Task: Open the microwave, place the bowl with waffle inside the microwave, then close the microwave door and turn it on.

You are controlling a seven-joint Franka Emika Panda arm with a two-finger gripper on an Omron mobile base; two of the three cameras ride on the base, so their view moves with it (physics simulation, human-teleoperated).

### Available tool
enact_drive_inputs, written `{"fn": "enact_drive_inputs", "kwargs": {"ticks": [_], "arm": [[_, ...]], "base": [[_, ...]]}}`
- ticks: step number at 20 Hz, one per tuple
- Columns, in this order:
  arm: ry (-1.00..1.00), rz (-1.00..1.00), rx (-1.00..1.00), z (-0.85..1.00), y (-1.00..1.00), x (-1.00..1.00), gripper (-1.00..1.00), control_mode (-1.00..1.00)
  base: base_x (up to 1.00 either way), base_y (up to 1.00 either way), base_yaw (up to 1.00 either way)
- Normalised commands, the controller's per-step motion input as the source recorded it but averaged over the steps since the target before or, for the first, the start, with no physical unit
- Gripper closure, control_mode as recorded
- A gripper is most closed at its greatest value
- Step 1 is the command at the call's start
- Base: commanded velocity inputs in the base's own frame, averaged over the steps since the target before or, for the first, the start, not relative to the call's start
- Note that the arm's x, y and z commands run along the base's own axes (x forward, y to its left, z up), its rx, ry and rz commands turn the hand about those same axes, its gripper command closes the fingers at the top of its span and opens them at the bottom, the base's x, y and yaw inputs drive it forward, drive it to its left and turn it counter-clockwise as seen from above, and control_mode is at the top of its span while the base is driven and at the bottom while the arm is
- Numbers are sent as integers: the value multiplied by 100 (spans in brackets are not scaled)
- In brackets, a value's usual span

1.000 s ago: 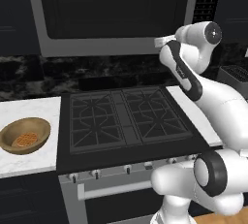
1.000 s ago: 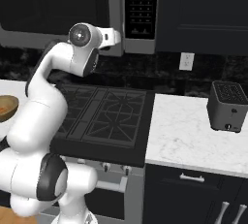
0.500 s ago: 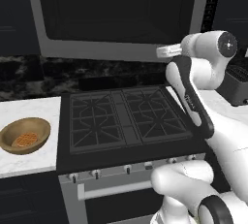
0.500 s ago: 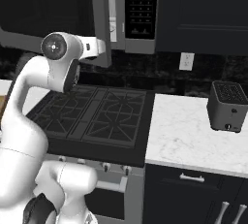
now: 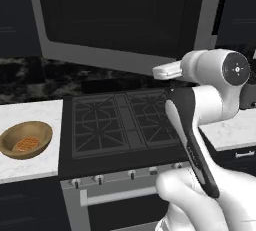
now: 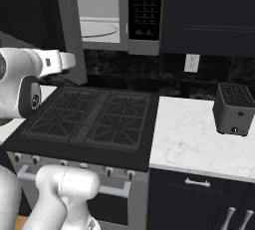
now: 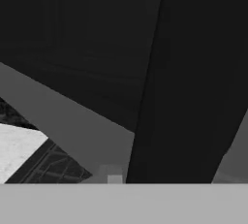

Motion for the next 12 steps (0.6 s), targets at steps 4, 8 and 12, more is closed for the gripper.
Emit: {"fn": "enact_drive_inputs", "kwargs": {"ticks": [4, 8, 12], "arm": [[0, 7, -29, 0, 100, -100, 100, -100], [0, 6, -26, 0, 100, -100, 100, -100], [-4, 2, -14, 0, 80, -100, -100, -100]], "base": [[0, 0, 0], [0, 0, 0], [0, 0, 0]]}}
